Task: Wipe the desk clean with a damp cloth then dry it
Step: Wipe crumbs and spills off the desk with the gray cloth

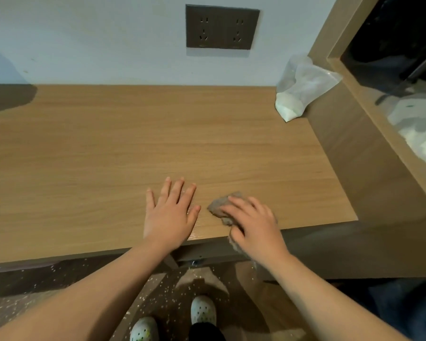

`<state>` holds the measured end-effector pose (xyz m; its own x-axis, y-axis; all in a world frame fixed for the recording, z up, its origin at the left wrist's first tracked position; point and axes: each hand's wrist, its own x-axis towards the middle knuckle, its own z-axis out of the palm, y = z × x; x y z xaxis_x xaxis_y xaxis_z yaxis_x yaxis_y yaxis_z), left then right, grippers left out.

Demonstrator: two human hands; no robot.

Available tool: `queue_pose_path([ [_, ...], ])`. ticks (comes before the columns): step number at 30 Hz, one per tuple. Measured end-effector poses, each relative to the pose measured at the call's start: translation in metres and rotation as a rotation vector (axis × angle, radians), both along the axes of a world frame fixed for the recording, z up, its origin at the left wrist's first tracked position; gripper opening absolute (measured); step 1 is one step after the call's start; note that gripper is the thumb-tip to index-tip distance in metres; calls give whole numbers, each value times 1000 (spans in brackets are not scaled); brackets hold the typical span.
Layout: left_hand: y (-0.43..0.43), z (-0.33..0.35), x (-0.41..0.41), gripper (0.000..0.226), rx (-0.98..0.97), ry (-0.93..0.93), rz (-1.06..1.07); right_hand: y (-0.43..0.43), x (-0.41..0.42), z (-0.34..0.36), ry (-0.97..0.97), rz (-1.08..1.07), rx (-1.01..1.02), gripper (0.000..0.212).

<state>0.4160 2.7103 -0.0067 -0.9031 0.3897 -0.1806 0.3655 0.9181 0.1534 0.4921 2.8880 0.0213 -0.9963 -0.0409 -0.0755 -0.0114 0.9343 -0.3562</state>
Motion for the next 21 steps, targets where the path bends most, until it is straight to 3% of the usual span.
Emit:
queue_pose_path([
  [2, 4, -4, 0, 60, -16, 11, 28, 45, -4, -2, 70, -181, 38, 45],
  [5, 5, -5, 3, 70, -28, 40, 40, 123, -3, -7, 50, -724, 223, 48],
  [7, 5, -5, 3, 73, -18, 45, 54, 139, -8, -12, 11, -850, 210, 50],
  [11, 7, -4, 4, 75, -28, 54, 62, 112, -20, -13, -19, -776, 154, 50],
  [17, 6, -5, 4, 75, -20, 69, 71, 61, -22, -10, -6, -139, 86, 51],
  [19, 4, -5, 3, 76, -5, 61, 69, 84, -33, -15, 31, -245, 175, 52],
  [21, 1, -4, 0, 75, 1, 64, 47, 117, -46, -18, 53, -516, 255, 51],
])
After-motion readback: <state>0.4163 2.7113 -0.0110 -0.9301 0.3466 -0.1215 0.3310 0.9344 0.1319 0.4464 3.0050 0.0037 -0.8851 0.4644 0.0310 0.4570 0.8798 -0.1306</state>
